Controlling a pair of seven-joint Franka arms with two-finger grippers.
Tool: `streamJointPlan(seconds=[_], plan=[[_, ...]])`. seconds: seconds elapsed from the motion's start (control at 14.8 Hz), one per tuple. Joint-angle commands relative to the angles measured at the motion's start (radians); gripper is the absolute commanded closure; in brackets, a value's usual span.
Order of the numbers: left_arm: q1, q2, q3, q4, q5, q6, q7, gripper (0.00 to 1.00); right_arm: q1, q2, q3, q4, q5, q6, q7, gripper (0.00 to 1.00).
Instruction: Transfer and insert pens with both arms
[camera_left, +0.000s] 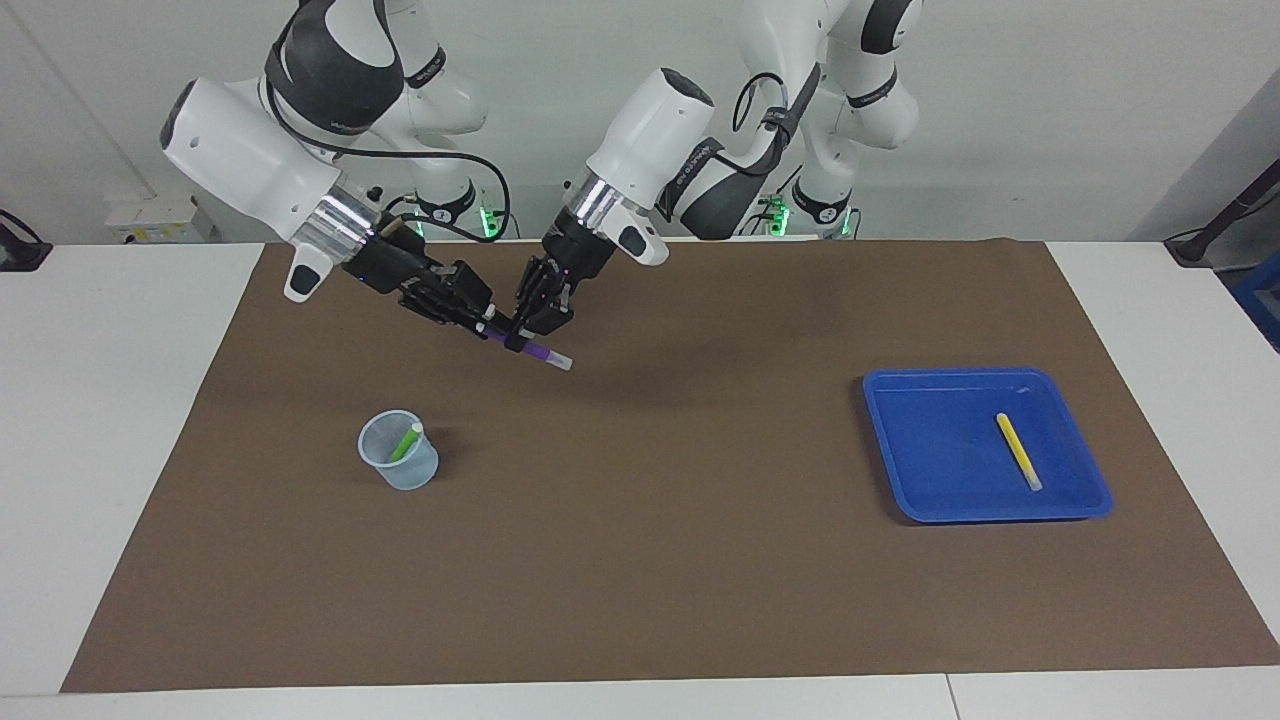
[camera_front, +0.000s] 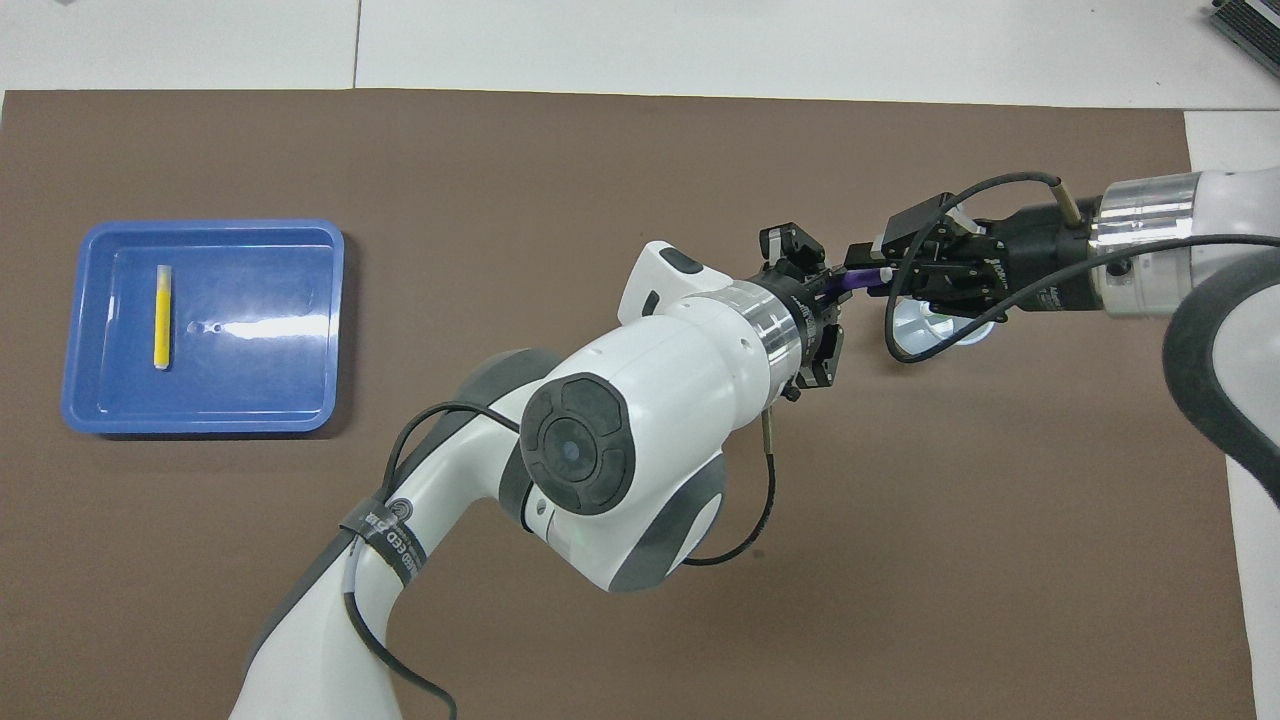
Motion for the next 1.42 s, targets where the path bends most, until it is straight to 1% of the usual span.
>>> streamJointPlan(seconds=[0.0,0.27,0.4,0.47,1.15,1.21,1.28,1.35], plan=[[-0.022,0.019,0.015,0.026,0.022,0.01,-0.028,1.0,-0.002,-0.016,0.006,-0.018,-0.016,0.018,0.01,0.65],[-0.02,0.017,0.015,0.026,0.022,0.01,-0.026,1.0,-0.002,-0.016,0.006,-0.018,-0.021,0.02,0.009,0.78],[-0.02,0.017,0.015,0.026,0.022,0.01,-0.025,1.0,-0.002,-0.016,0.006,-0.018,-0.021,0.02,0.006,0.91],[-0.02,0.017,0.015,0.026,0.022,0.01,-0.023,1.0,-0.002,-0.016,0.006,-0.018,-0.021,0.021,0.004,1.0],[-0.022,0.017,0.013,0.025,0.022,0.011,-0.014,1.0,-0.002,-0.013,0.006,-0.015,-0.027,0.026,0.001,1.0],[-0.02,0.017,0.013,0.025,0.022,0.011,-0.009,0.91,-0.002,-0.013,0.006,-0.015,-0.047,0.026,-0.003,1.0],[-0.02,0.017,0.013,0.025,0.02,0.011,-0.006,0.71,-0.002,-0.012,0.006,-0.013,-0.061,0.026,-0.007,1.0],[-0.02,0.016,0.011,0.023,0.02,0.011,-0.008,0.56,-0.002,-0.012,0.006,-0.013,-0.064,0.026,-0.007,1.0]])
